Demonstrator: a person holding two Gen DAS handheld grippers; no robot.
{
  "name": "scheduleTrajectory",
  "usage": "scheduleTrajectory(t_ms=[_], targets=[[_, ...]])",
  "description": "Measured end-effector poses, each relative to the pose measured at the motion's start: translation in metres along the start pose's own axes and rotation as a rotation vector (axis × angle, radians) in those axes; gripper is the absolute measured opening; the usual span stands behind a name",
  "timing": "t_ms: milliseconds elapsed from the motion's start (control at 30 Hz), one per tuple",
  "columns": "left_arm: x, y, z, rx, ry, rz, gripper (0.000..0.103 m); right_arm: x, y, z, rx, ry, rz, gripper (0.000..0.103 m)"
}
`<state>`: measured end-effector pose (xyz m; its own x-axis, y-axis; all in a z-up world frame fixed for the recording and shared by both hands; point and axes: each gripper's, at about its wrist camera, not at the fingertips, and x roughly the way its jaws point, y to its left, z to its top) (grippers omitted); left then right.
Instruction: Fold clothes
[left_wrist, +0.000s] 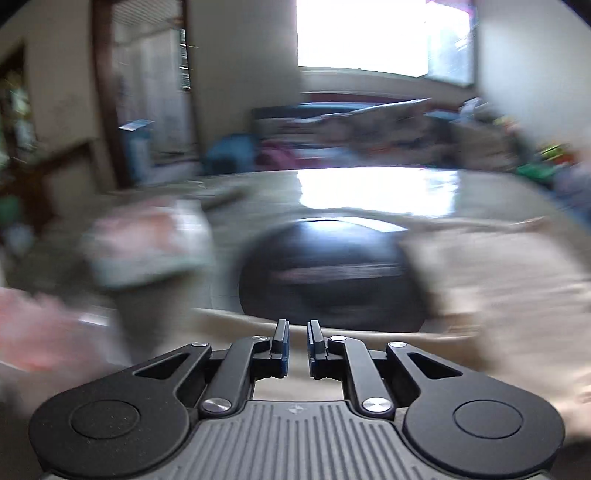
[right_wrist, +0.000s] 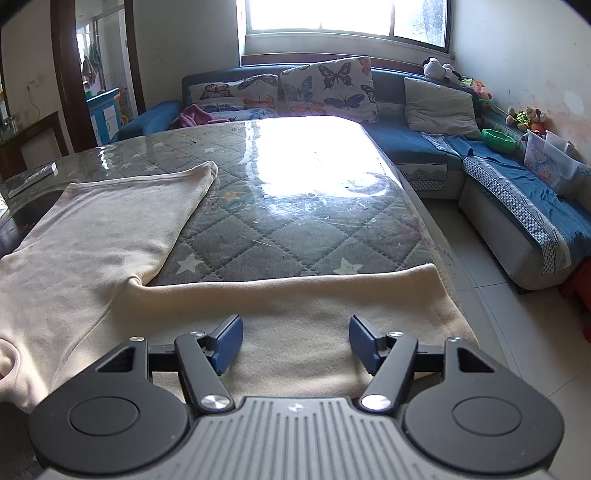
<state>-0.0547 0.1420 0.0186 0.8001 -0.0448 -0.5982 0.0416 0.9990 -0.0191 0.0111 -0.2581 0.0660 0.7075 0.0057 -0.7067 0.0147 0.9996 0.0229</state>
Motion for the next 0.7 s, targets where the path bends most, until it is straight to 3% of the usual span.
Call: scheduleTrajectory(t_ms=[100,200,433,567,700], targets=[[0.0,-0.038,-0.003,0.013,-0.019,-0.141,0.013,0.0,0.002,-0.001,-0.002,-0.002,0.003,0.073],[0.008,-0.066,-0.006,0.04,-0.017,-0.184,0.012,0.0,0.003,-0.001,-0.004,-0.006,0.005,0.074],[0.016,-0.046,-0.021,-0.024,0.013,-0.146,0.013,-0.001,0.0,-0.004,0.003,-0.017,0.019,0.075],[0.007,-0.019,-0.034,-0.06,0.011,-0.082,0.013,-0.001,0.001,-0.004,-0.002,-0.02,0.022,0.076],[-0.003,-0.007,-0.039,-0.014,-0.008,0.001,0.012,0.0,0.001,-0.005,-0.004,-0.023,0.023,0.076]])
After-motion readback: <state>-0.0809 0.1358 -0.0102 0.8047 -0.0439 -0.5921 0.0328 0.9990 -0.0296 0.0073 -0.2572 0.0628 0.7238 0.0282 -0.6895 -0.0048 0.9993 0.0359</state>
